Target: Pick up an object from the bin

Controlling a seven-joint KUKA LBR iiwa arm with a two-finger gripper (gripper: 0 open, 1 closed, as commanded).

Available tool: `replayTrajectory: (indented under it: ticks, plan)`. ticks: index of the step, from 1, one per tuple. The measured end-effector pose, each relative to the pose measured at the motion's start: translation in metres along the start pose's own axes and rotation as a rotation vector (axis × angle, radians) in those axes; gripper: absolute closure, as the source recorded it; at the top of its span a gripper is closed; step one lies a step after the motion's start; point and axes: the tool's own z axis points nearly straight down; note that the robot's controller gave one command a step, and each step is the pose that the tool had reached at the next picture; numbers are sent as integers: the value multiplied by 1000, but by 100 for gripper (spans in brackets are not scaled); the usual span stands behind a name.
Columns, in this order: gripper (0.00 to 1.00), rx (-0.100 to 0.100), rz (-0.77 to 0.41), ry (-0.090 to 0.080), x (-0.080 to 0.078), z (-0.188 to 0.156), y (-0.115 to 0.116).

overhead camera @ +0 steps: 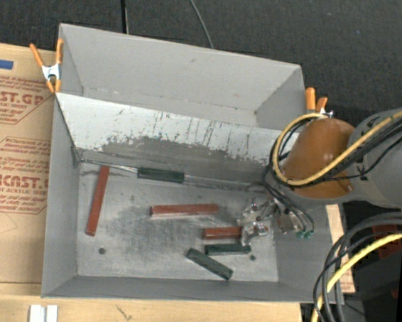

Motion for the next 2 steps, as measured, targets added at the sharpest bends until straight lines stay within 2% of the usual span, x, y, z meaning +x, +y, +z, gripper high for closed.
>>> replayTrajectory:
  ticks: [1, 2]
  plan:
    - [100, 0, 0, 0, 0, 0, 0]
    - [100, -1, 12, 4, -5, -125, -15]
